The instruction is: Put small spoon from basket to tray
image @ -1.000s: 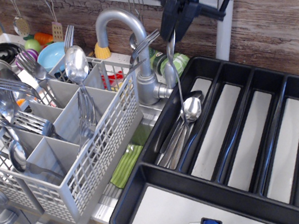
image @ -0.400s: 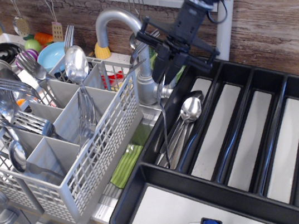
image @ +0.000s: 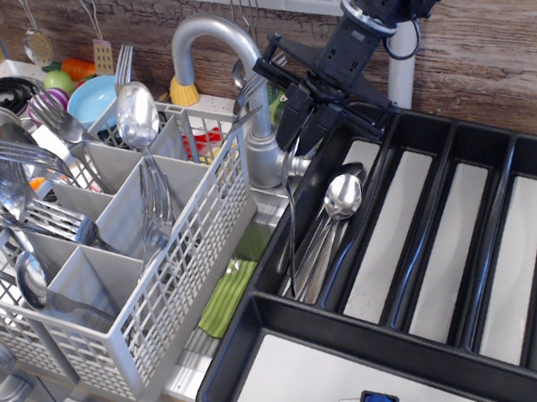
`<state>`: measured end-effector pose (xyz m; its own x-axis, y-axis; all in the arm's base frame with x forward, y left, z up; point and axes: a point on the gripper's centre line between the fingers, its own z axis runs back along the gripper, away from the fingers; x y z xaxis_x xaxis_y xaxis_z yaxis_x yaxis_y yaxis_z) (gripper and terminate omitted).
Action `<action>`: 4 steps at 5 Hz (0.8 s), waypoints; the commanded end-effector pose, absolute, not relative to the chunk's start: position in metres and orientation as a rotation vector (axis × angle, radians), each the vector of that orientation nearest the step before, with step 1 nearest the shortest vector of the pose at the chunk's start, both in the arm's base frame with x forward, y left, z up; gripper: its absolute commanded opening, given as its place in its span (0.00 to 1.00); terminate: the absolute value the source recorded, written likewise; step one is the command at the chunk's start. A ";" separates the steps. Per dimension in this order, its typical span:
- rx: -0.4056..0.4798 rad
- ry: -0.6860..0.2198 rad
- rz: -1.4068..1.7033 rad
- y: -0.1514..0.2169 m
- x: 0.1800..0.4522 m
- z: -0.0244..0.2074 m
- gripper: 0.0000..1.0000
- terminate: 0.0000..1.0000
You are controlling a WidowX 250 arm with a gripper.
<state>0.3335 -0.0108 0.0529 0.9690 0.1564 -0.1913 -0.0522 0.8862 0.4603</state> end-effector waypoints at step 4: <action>0.441 0.161 0.106 -0.015 0.337 0.068 1.00 1.00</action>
